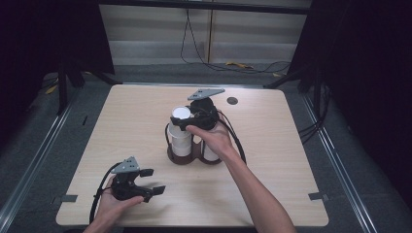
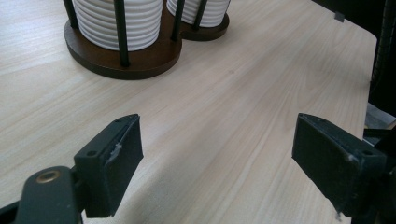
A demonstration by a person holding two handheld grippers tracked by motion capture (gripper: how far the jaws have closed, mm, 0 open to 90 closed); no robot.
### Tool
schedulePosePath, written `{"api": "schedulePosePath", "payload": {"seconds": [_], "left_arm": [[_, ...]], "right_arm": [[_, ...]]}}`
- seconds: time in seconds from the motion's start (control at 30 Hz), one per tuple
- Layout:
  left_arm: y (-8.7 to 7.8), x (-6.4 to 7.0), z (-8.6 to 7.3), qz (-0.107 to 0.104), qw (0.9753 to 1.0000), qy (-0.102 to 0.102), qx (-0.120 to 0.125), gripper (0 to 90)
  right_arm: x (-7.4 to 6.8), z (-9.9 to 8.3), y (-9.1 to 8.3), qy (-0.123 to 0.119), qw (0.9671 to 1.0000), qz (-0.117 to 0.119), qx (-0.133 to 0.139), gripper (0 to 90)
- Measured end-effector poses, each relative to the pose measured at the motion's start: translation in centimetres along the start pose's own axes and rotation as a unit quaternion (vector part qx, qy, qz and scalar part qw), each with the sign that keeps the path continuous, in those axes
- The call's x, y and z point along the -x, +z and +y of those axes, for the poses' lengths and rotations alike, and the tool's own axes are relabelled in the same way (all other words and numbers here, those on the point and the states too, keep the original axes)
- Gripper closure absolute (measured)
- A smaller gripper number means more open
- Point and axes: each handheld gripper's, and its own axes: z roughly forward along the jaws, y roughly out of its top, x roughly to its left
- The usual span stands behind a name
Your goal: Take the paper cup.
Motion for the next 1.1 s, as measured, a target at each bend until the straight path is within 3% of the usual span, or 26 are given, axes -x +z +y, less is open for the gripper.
{"api": "schedulePosePath", "payload": {"seconds": [0.43, 0.53, 1.1], "left_arm": [[0.0, 0.0, 0.1, 0.000, 1.0000, 0.001, 0.002, 16.1], [0.0, 0.0, 0.1, 0.001, 1.0000, 0.001, 0.003, 16.1], [-0.2, 0.1, 0.1, 0.011, 0.9998, 0.005, 0.014, 17.5]], "right_arm": [[0.4, 0.3, -0.8, 0.015, 0.9996, 0.008, 0.022, 35.0], [0.4, 0.3, -0.9, 0.015, 0.9997, 0.001, 0.019, 35.0], [-0.1, 0.4, -2.5, 0.022, 0.9978, 0.024, 0.057, 35.4]]}}
